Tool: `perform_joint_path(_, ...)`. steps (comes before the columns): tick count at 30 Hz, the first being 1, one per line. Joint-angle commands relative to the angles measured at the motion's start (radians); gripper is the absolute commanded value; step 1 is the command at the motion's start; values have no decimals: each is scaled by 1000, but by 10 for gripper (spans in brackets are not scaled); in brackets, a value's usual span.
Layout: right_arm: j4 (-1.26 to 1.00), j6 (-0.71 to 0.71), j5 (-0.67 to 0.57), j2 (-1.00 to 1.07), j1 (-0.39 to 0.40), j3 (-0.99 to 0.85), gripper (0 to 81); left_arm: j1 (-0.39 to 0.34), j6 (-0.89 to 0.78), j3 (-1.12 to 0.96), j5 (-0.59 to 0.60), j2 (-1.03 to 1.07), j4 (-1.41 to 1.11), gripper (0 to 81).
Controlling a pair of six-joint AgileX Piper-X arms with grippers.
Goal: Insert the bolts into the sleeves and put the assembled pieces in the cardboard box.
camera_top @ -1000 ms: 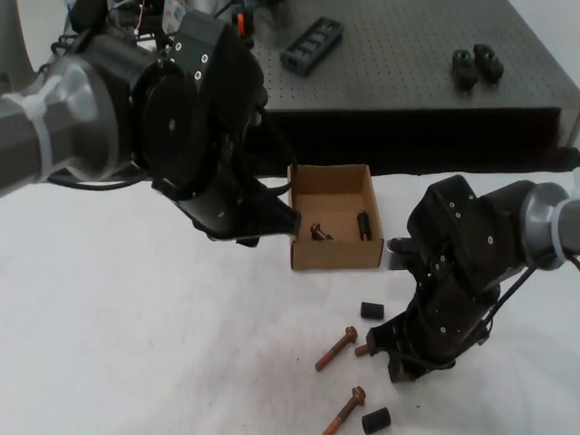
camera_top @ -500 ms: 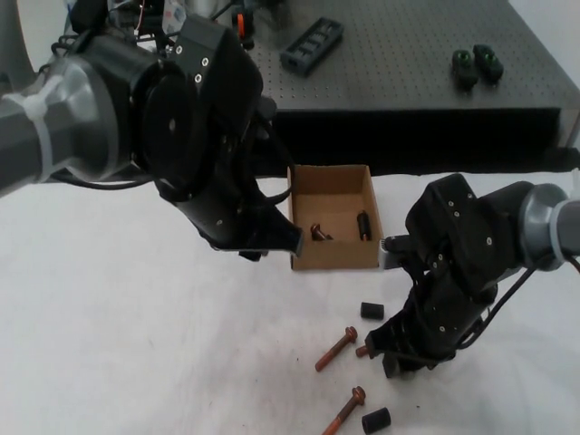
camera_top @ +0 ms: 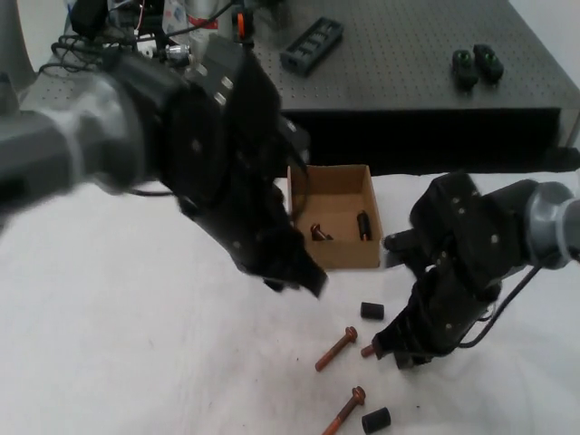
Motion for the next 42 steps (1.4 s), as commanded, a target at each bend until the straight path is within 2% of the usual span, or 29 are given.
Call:
perform_joint_path(1, 6, 2, -20, -41, -9, -3, 1, -59, 83, -23, 9, 119, -48, 276)
perform_joint_path(7, 76, 38, -86, -350, -80, 107, 1, -106, 132, -150, 2, 290, -39, 276)
perform_joint_path(14, 157, 64, -75, -593, -98, 165, 1, -113, 180, -321, -16, 454, 31, 276)
perform_joint_path(20, 165, 94, -75, -679, -98, 177, 1, -127, 214, -398, -16, 531, 90, 276)
perform_joint_path(29, 167, 96, -75, -684, -98, 177, 1, -131, 218, -398, -16, 583, 120, 273)
perform_joint_path(32, 167, 98, -75, -684, -98, 177, 1, -131, 216, -398, -16, 588, 120, 171)
perform_joint_path(34, 167, 98, -75, -684, -98, 177, 1, -131, 198, -398, -16, 581, 113, 25)
perform_joint_path(35, 162, 98, -82, -684, -98, 177, 1, -131, 185, -402, -16, 574, 109, 4)
perform_joint_path(38, 134, 98, -136, -684, -96, 196, 1, -131, 101, -405, -14, 522, 103, 7)
perform_joint_path(41, 73, 99, -256, -687, -96, 250, 1, -97, -5, -360, 1, 405, 38, 7)
perform_joint_path(42, 38, 114, -319, -689, -93, 275, 1, -78, -60, -322, 38, 352, -22, 7)
